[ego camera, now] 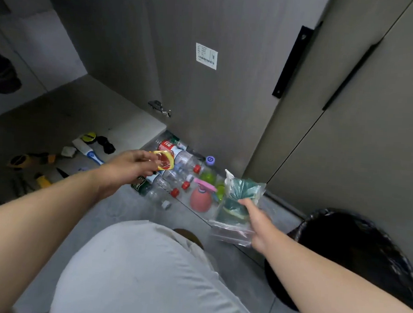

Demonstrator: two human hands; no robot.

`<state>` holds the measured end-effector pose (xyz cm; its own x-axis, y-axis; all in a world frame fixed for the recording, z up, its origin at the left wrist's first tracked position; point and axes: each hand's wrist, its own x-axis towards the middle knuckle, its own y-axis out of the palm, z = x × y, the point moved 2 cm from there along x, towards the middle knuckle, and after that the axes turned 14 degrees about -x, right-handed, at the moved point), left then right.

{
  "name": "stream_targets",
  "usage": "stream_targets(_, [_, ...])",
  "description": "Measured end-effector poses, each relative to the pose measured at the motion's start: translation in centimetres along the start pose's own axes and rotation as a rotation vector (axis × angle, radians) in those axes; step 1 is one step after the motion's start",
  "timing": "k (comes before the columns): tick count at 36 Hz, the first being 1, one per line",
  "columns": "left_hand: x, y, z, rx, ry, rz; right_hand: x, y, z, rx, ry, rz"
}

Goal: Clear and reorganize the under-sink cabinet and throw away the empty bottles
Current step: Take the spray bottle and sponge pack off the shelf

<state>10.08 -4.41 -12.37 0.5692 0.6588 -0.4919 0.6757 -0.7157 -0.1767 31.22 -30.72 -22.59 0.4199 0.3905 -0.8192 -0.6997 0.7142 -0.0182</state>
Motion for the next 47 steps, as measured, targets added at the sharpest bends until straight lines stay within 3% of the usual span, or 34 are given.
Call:
stream_targets(3, [0.3, -0.3, 0.3, 0.020, 0.000, 0.001, 2.4, 0.7, -1.9, -0.045, 0.069, -0.116])
stream_targets(14, [2.1, -2.9, 3.9, 0.067, -0.091, -0.035, 10.7, 3.0, -3.9, 0.212, 0.190, -0.205])
stream_targets(22, [2.6, -2.8, 5.6, 0.155, -0.109, -0.015, 12.5, 2.6, -5.6, -0.135, 0.231, -0.358])
stream_targets(26, [2.3, -2.7, 5.8, 0.221, -0.041, -0.016, 10.8, 2.3, -4.6, -0.427, 0.280, -0.674])
stream_targets(28, [1.9, -2.8, 5.6, 0.283, 0.006, -0.006, 8.9, 2.9, -3.6, -0.501, 0.171, -0.791])
stream_targets(31, [1.1, -3.4, 5.1, 0.512, 0.095, 0.019, 6.7, 4.3, -1.9, -0.726, -0.092, -0.800])
stream_targets(35, [-0.7, -4.9, 4.4, 0.941, 0.218, -0.002, 3.5, 7.4, 1.7, -0.938, -0.626, -0.619])
stream_targets(39, [-2.6, -6.7, 3.7, 1.136, 0.280, 0.003, 0.6, 11.6, 5.6, -1.144, -1.111, -0.407])
stream_targets(43, [-4.0, -9.7, 3.4, 1.196, 0.249, -0.031, -0.8, 16.4, 9.4, -1.426, -1.311, -0.206])
stream_targets(47, [-4.9, -13.5, 3.8, 1.232, 0.180, -0.070, -1.0, 22.1, 12.8, -1.724, -1.318, -0.003])
